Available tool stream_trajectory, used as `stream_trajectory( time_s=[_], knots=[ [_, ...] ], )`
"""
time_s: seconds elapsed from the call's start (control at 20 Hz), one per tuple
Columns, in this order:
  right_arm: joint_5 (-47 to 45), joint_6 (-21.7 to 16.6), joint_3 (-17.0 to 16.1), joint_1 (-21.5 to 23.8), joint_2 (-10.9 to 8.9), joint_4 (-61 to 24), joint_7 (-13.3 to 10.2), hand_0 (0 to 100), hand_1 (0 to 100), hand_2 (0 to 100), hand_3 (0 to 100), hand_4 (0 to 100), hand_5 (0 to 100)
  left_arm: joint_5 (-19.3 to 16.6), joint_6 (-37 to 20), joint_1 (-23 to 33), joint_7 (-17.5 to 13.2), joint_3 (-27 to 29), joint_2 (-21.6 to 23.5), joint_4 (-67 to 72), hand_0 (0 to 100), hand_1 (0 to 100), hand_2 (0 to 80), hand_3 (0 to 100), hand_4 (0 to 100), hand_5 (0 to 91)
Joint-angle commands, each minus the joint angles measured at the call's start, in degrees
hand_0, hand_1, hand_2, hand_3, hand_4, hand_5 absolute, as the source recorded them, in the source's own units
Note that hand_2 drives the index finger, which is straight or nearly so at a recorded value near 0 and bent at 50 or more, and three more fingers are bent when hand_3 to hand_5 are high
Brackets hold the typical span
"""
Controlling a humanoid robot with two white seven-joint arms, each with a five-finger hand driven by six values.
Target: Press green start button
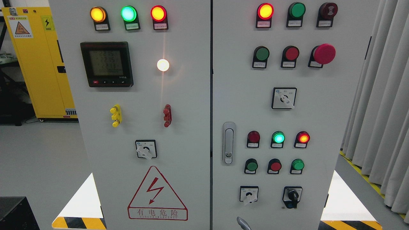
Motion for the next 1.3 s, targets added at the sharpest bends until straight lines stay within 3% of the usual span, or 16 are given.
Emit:
stream_trajectory(
  time_s=[0.0,0.1,0.15,0.2,0.25,0.3,0.35,0.4,0.45,0.5,0.65,0.85,1.05,1.25],
  knots=[
    [0.25,0.39,-0.39,-0.23,0.0,-1.95,-0.98,49,64,0,0,0,0,0.01,0.01,0.01,0.28,0.04,-0.01,0.0,12,56,0.0,0,0,0.0],
    [1.12,0.39,-0.47,-0.23,0.09,-4.94,-0.81,46,65,0,0,0,0,0.01,0.01,0.01,0.28,-0.05,0.07,0.0,12,56,0.0,0,0,0.0],
    [2.95,0.65,-1.17,-0.23,0.17,-6.0,-0.89,42,66,0,6,7,0,0.01,0.01,0.01,0.28,0.03,0.07,0.0,12,56,0.0,0,0,0.0],
    [7.24,0.92,-2.74,-0.14,0.26,-6.44,-1.16,34,70,0,20,30,17,0.01,0.01,0.01,0.28,0.04,-0.01,0.0,12,56,0.0,0,0,0.0],
    [13.37,0.74,-4.67,-0.05,0.44,-6.45,-1.94,34,71,0,21,33,19,0.01,0.01,-0.08,0.28,0.04,0.07,0.0,12,56,0.0,0,0,0.0],
    [21.26,0.31,-6.09,-0.05,0.79,-6.36,-3.69,37,74,0,47,63,56,0.01,0.01,0.0,0.28,-0.05,-0.01,0.0,12,56,0.0,0,0,0.0],
    [29.0,0.04,-7.23,-0.05,1.83,-6.45,-6.58,38,75,0,56,73,72,0.01,0.01,0.01,0.28,0.03,-0.02,0.0,12,56,0.0,0,0,0.0],
    [36.21,-0.66,-8.03,-0.14,2.98,-6.62,-9.22,40,75,0,59,77,76,0.01,0.01,0.01,0.28,0.04,-0.02,0.0,12,56,0.0,0,0,0.0],
    [41.24,-1.36,-8.82,-0.14,3.68,-7.06,-10.64,42,77,0,77,91,90,0.01,0.01,0.01,0.28,0.04,-0.02,0.0,12,56,0.0,0,0,0.0],
    [44.51,-1.54,-9.52,-0.05,3.86,-8.19,-10.74,43,80,0,87,99,98,0.01,0.01,0.01,0.28,0.04,-0.02,0.0,12,56,0.0,0,0,0.0],
    [49.72,-1.28,-9.97,-0.14,3.87,-9.34,-11.09,55,86,0,91,100,100,0.01,0.01,0.01,0.28,-0.05,0.07,0.0,12,56,0.0,0,0,0.0],
    [55.26,0.73,-9.79,-1.28,3.78,-9.7,-11.18,55,89,0,92,100,100,0.01,0.01,0.01,0.28,0.04,-0.02,0.0,12,56,0.0,0,0,0.0],
    [58.25,2.5,-9.97,-6.28,3.78,-8.12,-11.09,60,92,0,91,100,100,0.01,0.01,-0.08,0.28,-0.05,0.07,0.0,12,56,0.0,0,0,0.0],
    [62.2,4.52,-10.49,-7.78,3.69,-7.15,-10.91,61,93,0,91,100,100,0.01,0.01,-0.08,0.28,-0.05,-0.02,0.0,12,56,0.0,0,0,0.0]
  ],
)
